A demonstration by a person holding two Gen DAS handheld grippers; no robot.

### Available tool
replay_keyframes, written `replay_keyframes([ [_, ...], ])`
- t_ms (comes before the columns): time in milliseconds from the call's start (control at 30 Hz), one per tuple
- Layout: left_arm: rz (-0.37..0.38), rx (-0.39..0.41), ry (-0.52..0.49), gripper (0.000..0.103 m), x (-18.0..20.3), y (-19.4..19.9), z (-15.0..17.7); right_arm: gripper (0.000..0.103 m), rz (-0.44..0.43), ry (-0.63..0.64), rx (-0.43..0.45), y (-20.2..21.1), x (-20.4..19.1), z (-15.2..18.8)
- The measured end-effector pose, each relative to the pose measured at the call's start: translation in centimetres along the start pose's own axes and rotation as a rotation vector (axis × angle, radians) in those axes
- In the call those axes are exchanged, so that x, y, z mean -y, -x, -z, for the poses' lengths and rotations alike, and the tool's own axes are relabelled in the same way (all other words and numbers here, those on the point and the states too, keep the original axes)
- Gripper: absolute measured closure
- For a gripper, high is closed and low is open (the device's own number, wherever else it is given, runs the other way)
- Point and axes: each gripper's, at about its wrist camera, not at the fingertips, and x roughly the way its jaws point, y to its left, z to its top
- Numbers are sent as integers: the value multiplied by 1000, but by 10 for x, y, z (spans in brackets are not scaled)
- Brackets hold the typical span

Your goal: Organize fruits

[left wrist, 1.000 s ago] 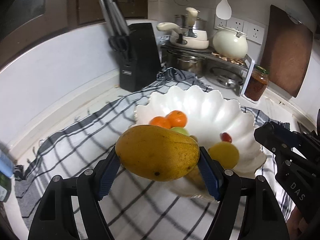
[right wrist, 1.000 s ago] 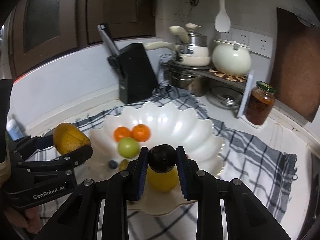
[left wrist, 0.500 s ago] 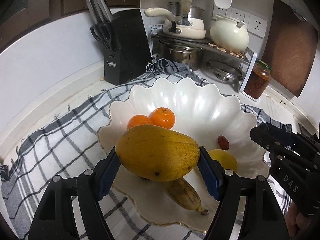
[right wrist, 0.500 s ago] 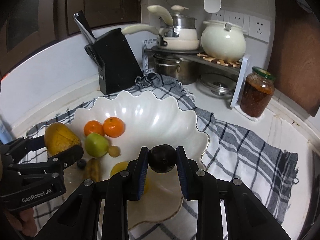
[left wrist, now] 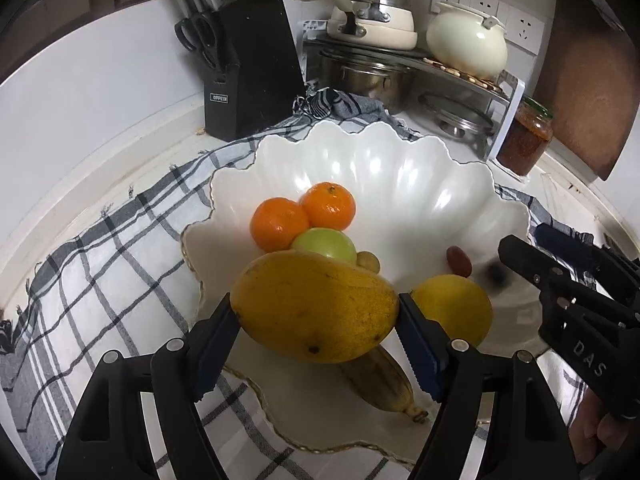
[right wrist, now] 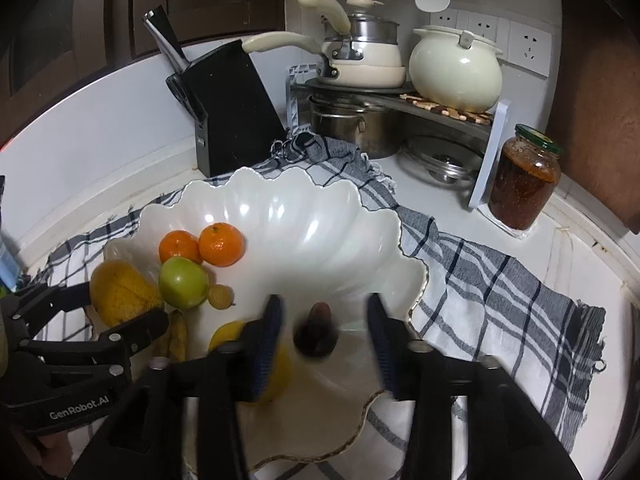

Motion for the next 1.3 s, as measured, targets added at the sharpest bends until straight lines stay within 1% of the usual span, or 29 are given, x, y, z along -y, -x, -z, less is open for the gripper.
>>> replay_keyframes([
  [67, -13, 17, 1, 13, 0, 5, -1, 30, 25, -6, 10, 4, 1, 0],
  [133, -21, 41, 0, 10, 0, 13, -2, 24, 49, -13, 23, 10, 3, 0],
  [200, -26, 53, -6, 8, 1, 20, -3, 23, 60, -18, 30, 14, 5, -1],
  [300, -45, 72, -4, 2, 1, 31, -3, 21, 60, -26, 32, 22, 6, -2],
  [367, -62, 85, 3, 0, 0, 37, -1, 15, 71, -25, 36, 28, 6, -2],
  [467, -88, 99, 15, 0, -3, 50, 2, 14, 90, -15, 51, 40, 3, -1],
  [600, -114, 112, 29, 0, -3, 65, 9, 13, 90, -9, 62, 54, 0, 2],
  [1000, -132, 144, 58, 0, -2, 109, 34, 13, 58, -30, 79, 95, -6, 17],
  [1300, -146, 157, 76, 0, 0, 137, 55, 13, 50, -17, 99, 123, -11, 32],
])
